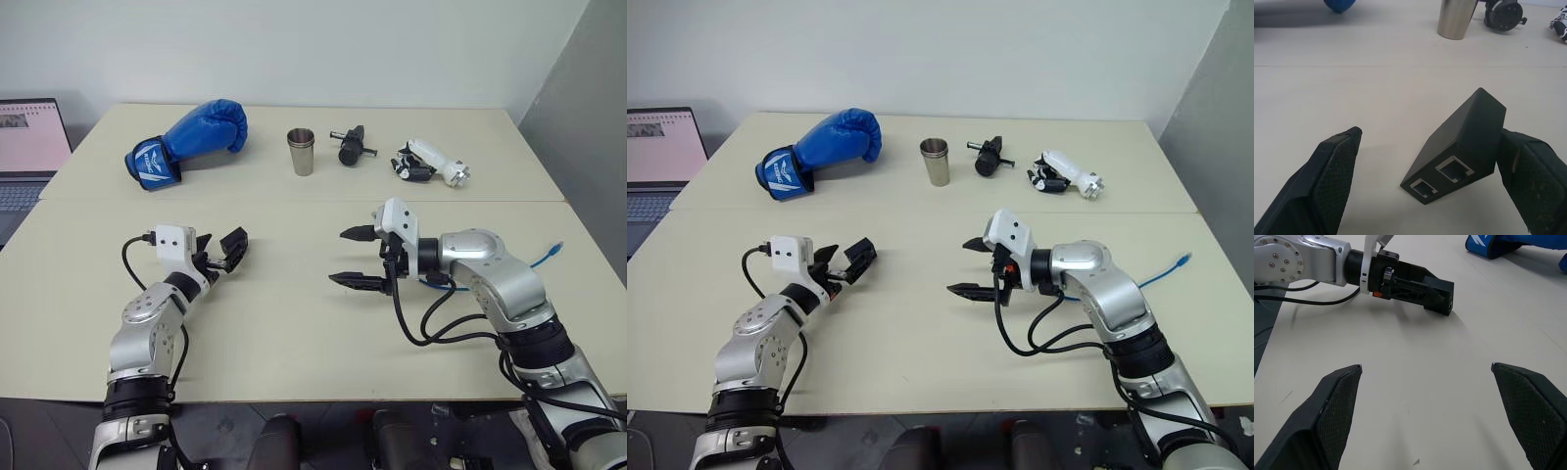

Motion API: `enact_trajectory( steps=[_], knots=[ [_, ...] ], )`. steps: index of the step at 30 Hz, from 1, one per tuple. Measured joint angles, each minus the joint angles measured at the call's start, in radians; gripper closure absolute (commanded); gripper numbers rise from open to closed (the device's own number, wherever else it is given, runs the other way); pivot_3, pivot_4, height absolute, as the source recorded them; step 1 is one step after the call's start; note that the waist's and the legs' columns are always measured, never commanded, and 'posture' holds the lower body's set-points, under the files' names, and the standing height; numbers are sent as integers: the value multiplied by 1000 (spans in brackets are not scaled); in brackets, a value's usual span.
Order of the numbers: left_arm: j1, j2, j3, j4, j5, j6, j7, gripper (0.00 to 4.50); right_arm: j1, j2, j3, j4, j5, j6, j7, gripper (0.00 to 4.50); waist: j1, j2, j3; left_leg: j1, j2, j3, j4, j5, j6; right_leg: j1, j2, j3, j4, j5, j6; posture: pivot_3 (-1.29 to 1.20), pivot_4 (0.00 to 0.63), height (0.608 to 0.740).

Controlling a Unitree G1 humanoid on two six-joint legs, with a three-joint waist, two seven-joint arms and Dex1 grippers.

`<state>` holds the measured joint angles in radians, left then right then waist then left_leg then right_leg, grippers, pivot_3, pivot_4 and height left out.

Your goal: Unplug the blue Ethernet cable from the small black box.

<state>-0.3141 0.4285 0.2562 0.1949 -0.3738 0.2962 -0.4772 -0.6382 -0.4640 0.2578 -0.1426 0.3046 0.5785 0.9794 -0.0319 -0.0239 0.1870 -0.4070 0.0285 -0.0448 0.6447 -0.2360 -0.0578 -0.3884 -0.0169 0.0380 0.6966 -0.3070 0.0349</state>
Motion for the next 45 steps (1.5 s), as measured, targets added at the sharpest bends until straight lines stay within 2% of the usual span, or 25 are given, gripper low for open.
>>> enact_trajectory(
  steps=[7,15,22,29,31,35,41,45],
  knots=[
    [0,3,0,4,6,-9,-16,30,1,-10,0,0,-6,0,2,0,0,0,0,0,0,0,0,0,0,0,0,0,0,0,0,0,150,740],
    [6,68,47,-5,-1,-2,-15,30,17,-45,-13,-24,16,21,2,0,0,0,0,0,0,0,0,0,0,0,0,0,0,0,0,0,150,740],
    [6,75,45,-7,-1,-4,-23,30,22,-58,-17,-29,29,23,2,0,0,0,0,0,0,0,0,0,0,0,0,0,0,0,0,0,150,740],
    [41,88,36,-94,-18,29,-63,30,34,-82,-18,-56,33,29,3,0,0,0,0,0,0,0,0,0,0,0,0,0,0,0,0,0,150,740],
    [67,123,34,-134,-38,78,-96,30,42,-98,-30,-76,42,41,5,0,-2,0,0,0,0,0,0,0,0,0,0,0,0,0,0,0,150,740],
    [130,287,48,-234,-79,188,-205,30,80,-177,-87,-129,90,86,24,0,-1,0,0,0,1,0,-1,0,0,0,0,0,-1,0,0,0,150,740],
    [146,479,88,-240,-69,171,-344,30,111,-285,-186,-171,163,129,61,0,0,0,0,0,0,1,-2,0,0,0,0,0,-1,0,0,0,150,740],
    [142,548,90,-188,-70,153,-447,30,116,-330,-225,-177,208,148,91,0,-1,0,0,1,1,5,-2,0,0,0,0,0,-1,-1,0,0,150,740]
  ],
)
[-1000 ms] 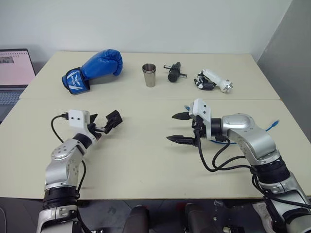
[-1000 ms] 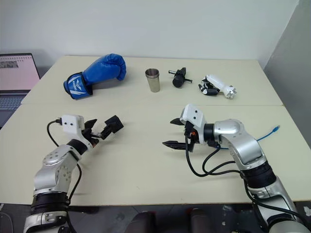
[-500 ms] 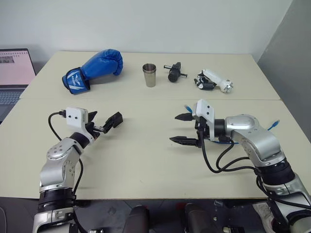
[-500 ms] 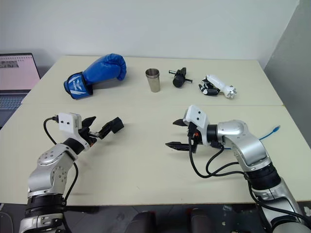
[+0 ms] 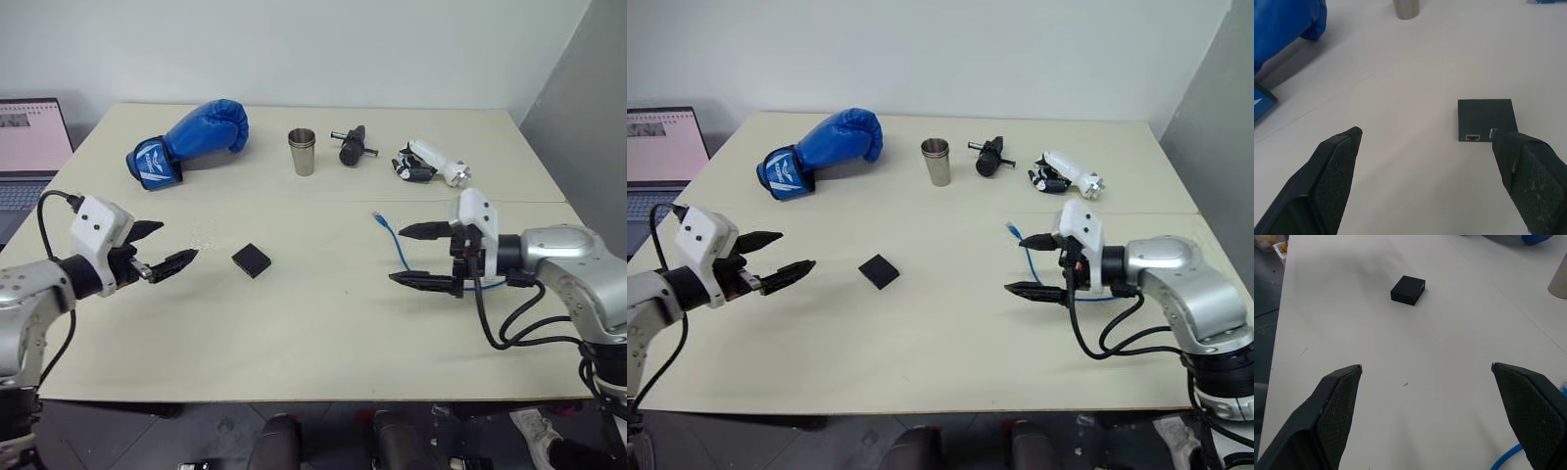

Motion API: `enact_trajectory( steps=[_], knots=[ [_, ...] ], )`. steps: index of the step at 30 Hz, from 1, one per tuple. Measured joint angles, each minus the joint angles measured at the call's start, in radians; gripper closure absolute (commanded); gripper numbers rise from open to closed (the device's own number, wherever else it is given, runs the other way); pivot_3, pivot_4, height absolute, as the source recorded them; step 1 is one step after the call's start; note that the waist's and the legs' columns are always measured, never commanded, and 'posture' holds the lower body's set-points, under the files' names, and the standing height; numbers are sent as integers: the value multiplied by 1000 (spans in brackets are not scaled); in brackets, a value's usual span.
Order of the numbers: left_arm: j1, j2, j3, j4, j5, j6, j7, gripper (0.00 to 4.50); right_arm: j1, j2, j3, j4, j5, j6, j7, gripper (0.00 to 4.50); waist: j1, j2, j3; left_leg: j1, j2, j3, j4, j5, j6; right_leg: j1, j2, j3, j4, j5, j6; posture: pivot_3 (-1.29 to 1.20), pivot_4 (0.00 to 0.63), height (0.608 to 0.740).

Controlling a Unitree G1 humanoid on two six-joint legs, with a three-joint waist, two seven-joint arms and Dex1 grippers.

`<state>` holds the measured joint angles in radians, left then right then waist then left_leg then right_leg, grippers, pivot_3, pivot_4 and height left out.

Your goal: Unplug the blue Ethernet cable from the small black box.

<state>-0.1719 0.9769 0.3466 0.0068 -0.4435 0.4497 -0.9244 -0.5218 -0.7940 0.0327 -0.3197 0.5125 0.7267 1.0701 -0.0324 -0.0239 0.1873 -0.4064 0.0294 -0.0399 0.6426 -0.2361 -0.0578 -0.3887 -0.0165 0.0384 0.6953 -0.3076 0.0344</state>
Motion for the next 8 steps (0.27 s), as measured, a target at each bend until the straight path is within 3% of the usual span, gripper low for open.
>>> enact_trajectory(
  steps=[8],
  knots=[
    [0,34,-9,9,0,-14,-122,30,2,-45,-13,-4,42,8,34,0,0,0,0,0,0,2,0,0,0,0,0,0,0,0,0,0,150,740]
  ],
)
